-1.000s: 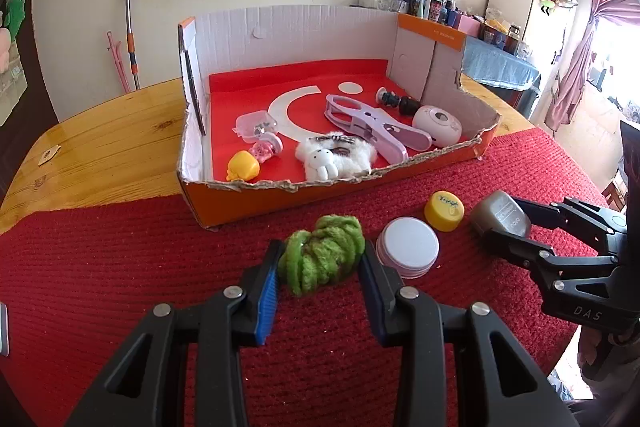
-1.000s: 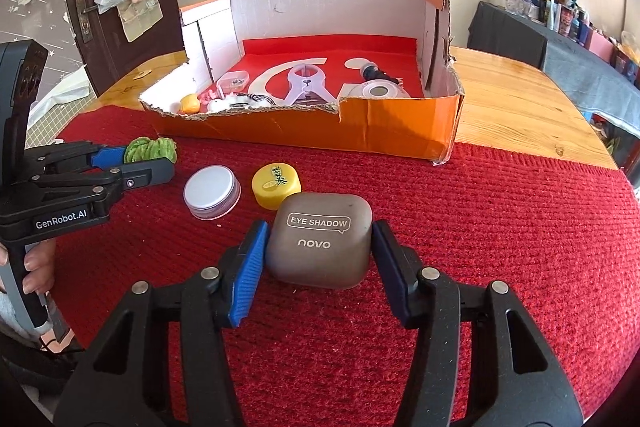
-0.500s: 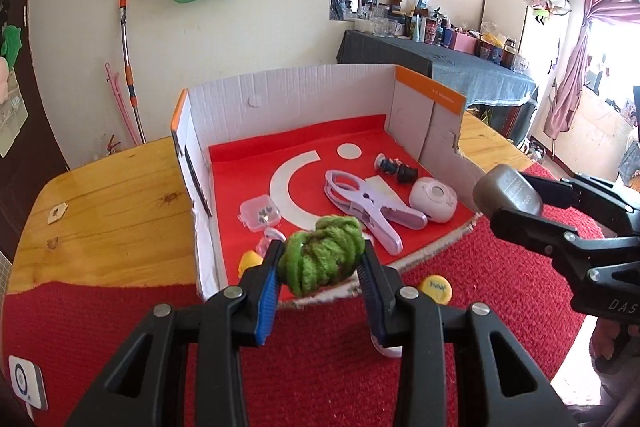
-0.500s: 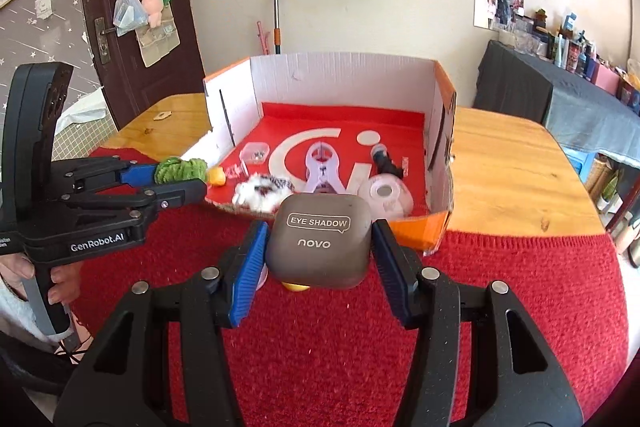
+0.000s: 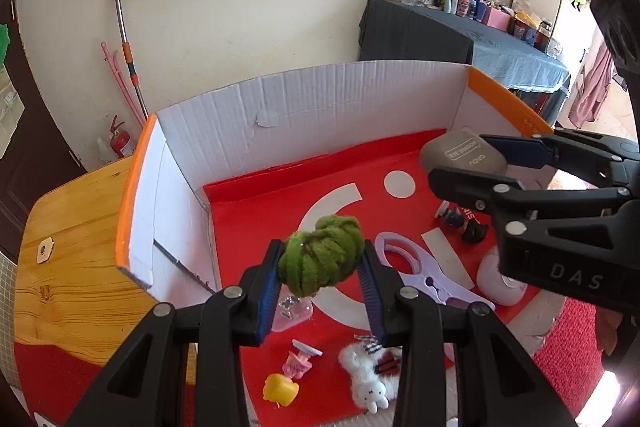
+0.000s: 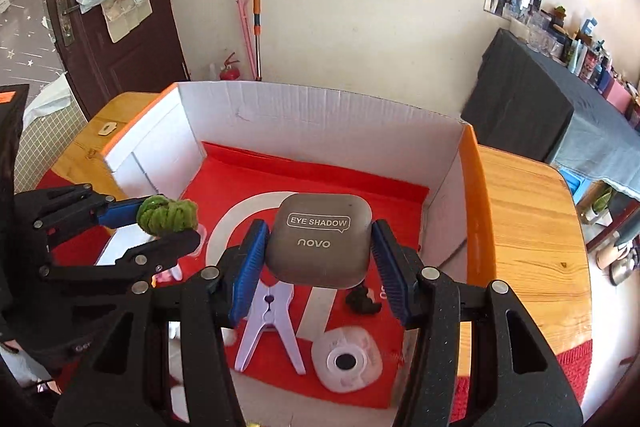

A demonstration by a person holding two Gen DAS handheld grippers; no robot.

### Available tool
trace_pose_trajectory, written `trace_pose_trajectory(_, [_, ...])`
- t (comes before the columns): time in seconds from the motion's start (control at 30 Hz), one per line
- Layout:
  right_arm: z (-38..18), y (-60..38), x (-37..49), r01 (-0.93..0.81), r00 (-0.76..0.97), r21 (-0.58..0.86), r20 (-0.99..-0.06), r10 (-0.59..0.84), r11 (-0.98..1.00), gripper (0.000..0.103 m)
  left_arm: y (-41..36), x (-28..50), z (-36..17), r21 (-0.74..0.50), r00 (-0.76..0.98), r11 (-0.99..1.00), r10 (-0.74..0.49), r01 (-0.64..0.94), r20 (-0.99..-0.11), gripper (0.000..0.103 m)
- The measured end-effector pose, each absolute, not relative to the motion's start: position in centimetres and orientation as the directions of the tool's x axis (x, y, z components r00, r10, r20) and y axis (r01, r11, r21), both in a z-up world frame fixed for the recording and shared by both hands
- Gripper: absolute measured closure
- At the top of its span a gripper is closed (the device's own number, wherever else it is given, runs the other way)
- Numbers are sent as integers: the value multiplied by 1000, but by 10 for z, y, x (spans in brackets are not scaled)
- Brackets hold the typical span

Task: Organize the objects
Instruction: 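Carry the green toy with left tool while right tool carries the case into the box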

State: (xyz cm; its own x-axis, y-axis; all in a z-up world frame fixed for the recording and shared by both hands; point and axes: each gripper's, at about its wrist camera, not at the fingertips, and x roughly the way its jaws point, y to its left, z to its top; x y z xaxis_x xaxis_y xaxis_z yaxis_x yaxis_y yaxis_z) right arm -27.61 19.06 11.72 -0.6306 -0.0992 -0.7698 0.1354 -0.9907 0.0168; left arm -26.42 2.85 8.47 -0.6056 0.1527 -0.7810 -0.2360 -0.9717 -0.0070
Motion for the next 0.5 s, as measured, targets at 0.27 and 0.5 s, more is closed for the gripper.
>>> trace_pose_trajectory(0.27, [86,191,-326,77,-542,-2,-839,-40,-997,52,35,-297,59,-7,-541,-980,115,-198,-833,65])
trace_pose_trajectory(0.5, [66,203,-346,39,-470,-12,-883,-8,-999,52,43,-314,50,21,-494,-978,86,-206,-865,64])
